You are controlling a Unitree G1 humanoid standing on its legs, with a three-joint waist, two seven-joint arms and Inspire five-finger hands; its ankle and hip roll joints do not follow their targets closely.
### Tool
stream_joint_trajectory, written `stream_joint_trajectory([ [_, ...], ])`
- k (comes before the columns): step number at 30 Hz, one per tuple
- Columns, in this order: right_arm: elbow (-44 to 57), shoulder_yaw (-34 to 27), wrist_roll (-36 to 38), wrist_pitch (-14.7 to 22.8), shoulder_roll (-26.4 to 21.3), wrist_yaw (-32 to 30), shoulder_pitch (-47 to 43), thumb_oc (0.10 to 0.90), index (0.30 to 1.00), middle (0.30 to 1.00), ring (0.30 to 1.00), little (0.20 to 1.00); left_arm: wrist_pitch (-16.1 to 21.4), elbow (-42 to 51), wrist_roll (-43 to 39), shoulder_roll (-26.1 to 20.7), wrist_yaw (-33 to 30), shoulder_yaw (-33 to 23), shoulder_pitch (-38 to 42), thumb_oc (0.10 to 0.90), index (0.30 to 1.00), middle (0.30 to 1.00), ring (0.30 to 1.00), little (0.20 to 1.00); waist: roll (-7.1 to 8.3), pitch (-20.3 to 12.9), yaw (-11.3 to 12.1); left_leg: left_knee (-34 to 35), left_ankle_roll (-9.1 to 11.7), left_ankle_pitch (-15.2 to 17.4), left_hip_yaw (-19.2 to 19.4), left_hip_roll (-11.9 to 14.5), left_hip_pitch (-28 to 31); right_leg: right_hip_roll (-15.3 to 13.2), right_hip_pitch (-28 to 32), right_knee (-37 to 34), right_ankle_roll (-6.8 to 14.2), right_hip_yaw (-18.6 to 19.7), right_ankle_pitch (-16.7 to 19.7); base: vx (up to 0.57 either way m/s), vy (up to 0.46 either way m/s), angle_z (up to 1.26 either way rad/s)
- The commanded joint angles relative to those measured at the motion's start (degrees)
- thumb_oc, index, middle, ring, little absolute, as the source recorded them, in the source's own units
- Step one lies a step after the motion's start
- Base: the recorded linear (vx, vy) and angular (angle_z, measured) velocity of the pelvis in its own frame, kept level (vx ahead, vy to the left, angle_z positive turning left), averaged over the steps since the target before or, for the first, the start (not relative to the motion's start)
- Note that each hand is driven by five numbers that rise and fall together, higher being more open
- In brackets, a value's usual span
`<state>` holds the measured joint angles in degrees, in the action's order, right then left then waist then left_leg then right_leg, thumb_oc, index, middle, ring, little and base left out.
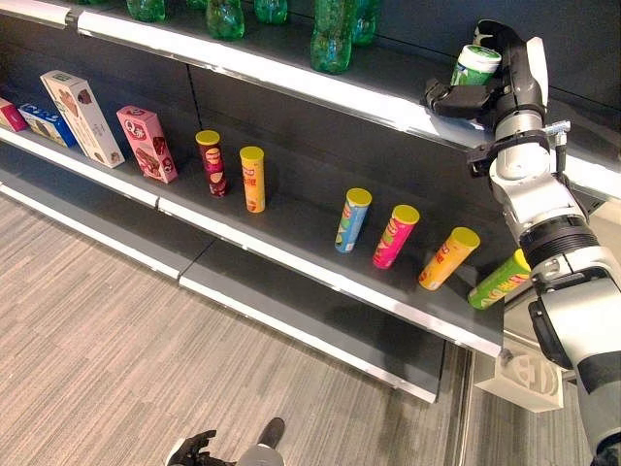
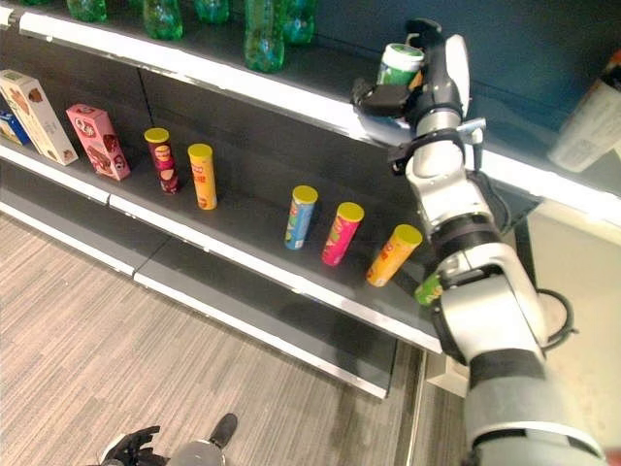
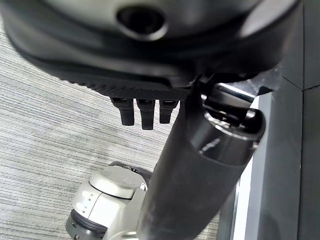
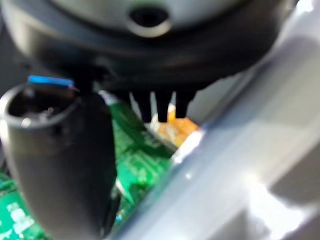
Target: Put the goods on the table back onto the shelves and tidy them up.
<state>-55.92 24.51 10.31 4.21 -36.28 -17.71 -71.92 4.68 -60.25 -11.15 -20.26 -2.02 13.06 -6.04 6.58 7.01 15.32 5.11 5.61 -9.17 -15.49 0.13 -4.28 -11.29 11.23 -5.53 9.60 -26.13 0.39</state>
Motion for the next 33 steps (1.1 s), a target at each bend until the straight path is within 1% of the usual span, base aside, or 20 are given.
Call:
stream_joint_trajectory([
  [1, 0.8, 4.3, 0.9, 2.4, -1.5, -1.3, -7.0, 0.800, 0.900, 0.900, 0.900, 0.900, 1.5, -1.4, 0.0, -2.4, -0.7, 3.0, 1.2, 0.800, 0.900, 0.900, 0.900, 0.900, 0.31, -3.3, 0.1, -0.1, -0.4, 10.1, 6.8, 1.3, 4.4, -2.5, -2.1, 0.5, 1.7, -1.4, 1.1, 0.00, 0.000, 0.00],
  [10, 5.9, 3.7, -0.4, 3.0, -3.0, -2.6, -6.7, 0.800, 0.900, 0.900, 0.900, 0.900, 1.5, -1.0, 0.5, -2.3, -0.6, 3.2, 0.9, 0.800, 0.900, 0.900, 0.900, 0.900, 0.19, -3.2, -0.4, -0.1, -0.5, 10.3, 7.3, 1.4, 4.7, -2.6, -2.1, 0.5, 1.8, -1.1, 1.4, 0.00, 0.000, -0.01],
  [15, 10.9, 4.5, -5.2, 2.7, -4.7, -4.1, -6.4, 0.800, 0.900, 0.900, 0.900, 0.900, 1.5, -0.6, 0.8, -2.2, -0.8, 2.8, 0.9, 0.800, 0.900, 0.900, 0.900, 0.900, -0.02, -3.2, -1.1, -0.1, -0.6, 10.5, 7.5, 1.4, 4.9, -2.7, -2.2, 0.5, 1.8, -0.6, 1.3, 0.00, 0.005, -0.07],
  [21, 11.4, 4.4, -6.2, 2.4, -4.8, -4.4, -6.2, 0.800, 0.900, 0.900, 0.900, 0.900, 1.6, -1.2, 0.9, -1.9, -1.2, 2.5, 1.3, 0.800, 0.900, 0.900, 0.900, 0.900, 0.17, -3.4, -1.7, -0.1, -0.8, 10.3, 7.7, 1.3, 4.7, -3.0, -2.5, 0.5, 1.9, -0.4, 1.6, 0.00, 0.001, -0.01],
  [30, 9.7, 5.2, -6.7, 2.1, -4.3, -4.3, -6.6, 0.800, 0.900, 0.900, 0.900, 0.900, 1.7, -0.7, 1.0, -2.1, -1.3, 2.5, 1.1, 0.800, 0.900, 0.900, 0.900, 0.900, 0.04, -3.2, -2.0, -0.1, -0.8, 10.4, 8.0, 1.2, 4.8, -3.1, -2.8, 0.5, 1.9, -0.1, 1.8, 0.00, 0.000, 0.00],
  [33, 10.0, 5.6, -8.7, 1.7, -4.5, -4.9, -7.0, 0.800, 0.900, 0.900, 0.900, 0.900, 1.7, -0.6, 1.1, -2.2, -1.5, 2.5, 1.1, 0.800, 0.900, 0.900, 0.900, 0.900, 0.09, -3.3, -2.3, -0.1, -0.8, 10.5, 8.1, 1.3, 4.8, -3.1, -3.0, 0.5, 1.9, 0.0, 1.9, 0.00, 0.000, 0.00],
])
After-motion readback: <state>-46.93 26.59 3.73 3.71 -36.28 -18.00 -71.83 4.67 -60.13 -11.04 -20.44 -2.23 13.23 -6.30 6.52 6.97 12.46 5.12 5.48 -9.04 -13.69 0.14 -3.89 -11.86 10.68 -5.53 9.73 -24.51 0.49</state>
